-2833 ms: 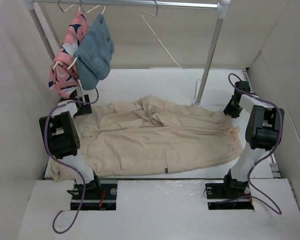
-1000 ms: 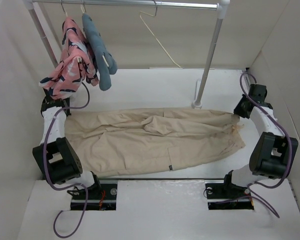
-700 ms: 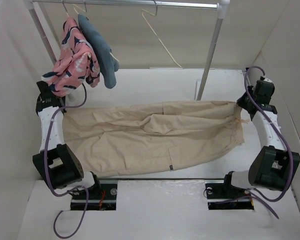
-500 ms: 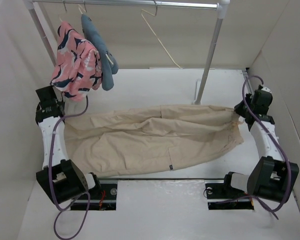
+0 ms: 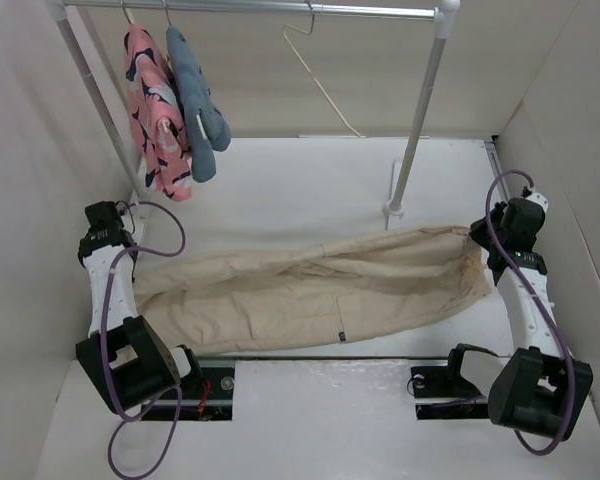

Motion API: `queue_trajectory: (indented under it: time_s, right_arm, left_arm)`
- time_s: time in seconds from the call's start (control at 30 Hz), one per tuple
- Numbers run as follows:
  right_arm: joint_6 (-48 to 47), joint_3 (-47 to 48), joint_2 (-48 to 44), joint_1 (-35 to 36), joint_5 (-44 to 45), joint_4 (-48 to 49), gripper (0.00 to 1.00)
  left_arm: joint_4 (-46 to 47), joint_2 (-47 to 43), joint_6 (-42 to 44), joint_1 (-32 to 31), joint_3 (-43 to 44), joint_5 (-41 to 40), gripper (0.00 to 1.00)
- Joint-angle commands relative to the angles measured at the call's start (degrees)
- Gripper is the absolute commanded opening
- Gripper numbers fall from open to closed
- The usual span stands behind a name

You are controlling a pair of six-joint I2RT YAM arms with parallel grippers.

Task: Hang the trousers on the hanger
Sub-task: Fold the trousers at the center of the board.

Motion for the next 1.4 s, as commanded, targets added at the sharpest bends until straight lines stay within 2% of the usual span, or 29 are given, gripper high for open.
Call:
queue_trajectory:
  time_s: [0.0,0.13,0.23,0.3,0.4,0.5,0.57,0.67,0.73,0.8,0.93,0.97,1.0,1.03,1.07,1.1,1.17,1.37]
  right_arm:
    - [1.07,4.22,2.21,-0.44,-2.68,4.58,0.0]
    - [1.07,11.07,4.06,-0.44,-4.0,4.59,0.0]
    - [1.07,12.4,4.67,-0.44,-4.53,4.59,0.0]
    - [1.07,13.11,4.67,-0.44,-5.06,4.59,0.0]
    - [0.54,12.15,4.67,-0.44,-5.59,5.2,0.0]
    - [0.54,8.47,3.45,-0.44,-5.59,5.2,0.0]
    - [0.54,6.17,1.52,-0.44,-5.59,5.2,0.0]
    - [1.24,1.08,-2.26,-0.44,-2.44,5.2,0.0]
    - [3.34,-2.78,-4.8,-0.44,3.35,3.98,0.0]
    - [7.47,-5.35,-8.76,-0.44,8.9,3.09,0.0]
    - [12.22,-10.0,-13.34,-0.44,11.98,1.08,0.0]
    - [13.1,-10.62,-13.34,-0.44,11.99,0.11,0.11]
    - [15.02,-10.62,-13.34,-0.44,12.86,-0.94,0.26]
    - [15.91,-10.62,-13.34,-0.44,13.39,-2.26,0.49]
    - [16.88,-9.49,-13.34,-0.44,14.79,-5.49,0.85]
    - [18.98,-8.79,-11.78,-0.44,15.67,-7.43,0.93]
    - [20.48,-7.29,-10.71,-0.44,17.08,-12.17,1.0]
    - [20.42,-3.69,-13.43,-0.44,16.74,-15.19,1.0]
  left_arm:
    - [0.08,0.47,0.56,0.17,6.3,-0.66,0.0]
    - [0.7,1.08,2.75,1.74,16.58,-1.71,0.0]
    - [1.49,2.39,4.16,1.75,23.96,-2.24,0.0]
    - [2.72,2.4,4.78,1.75,26.86,-2.24,0.0]
    - [3.51,0.56,6.1,1.75,26.36,-0.92,0.0]
    - [3.51,-3.04,9.17,1.75,19.96,-2.05,0.0]
    - [0.19,-4.46,9.7,2.53,14.5,-3.72,0.0]
    - [-7.89,-4.98,11.37,3.76,8.37,-4.87,0.0]
    - [-10.71,-4.98,12.16,3.77,4.05,-6.27,0.0]
    - [-10.55,-4.98,12.16,4.39,-2.45,-8.91,0.0]
    - [-8.26,-5.6,12.16,4.91,-8.62,-10.93,0.0]
    - [-8.26,-5.6,12.16,4.91,-8.63,-10.94,0.0]
    - [-8.26,-5.6,12.16,4.91,-9.24,-10.94,0.0]
    - [-8.26,-5.6,11.64,4.91,-9.24,-10.94,0.0]
    - [-8.96,-5.08,11.63,4.91,-9.24,-10.33,0.0]
    - [-9.49,-5.07,11.11,4.91,-8.72,-10.32,0.0]
    - [-10.54,-5.07,11.11,4.91,-8.01,-8.48,0.0]
    - [-11.34,-5.07,10.58,4.91,-7.4,-6.37,0.0]
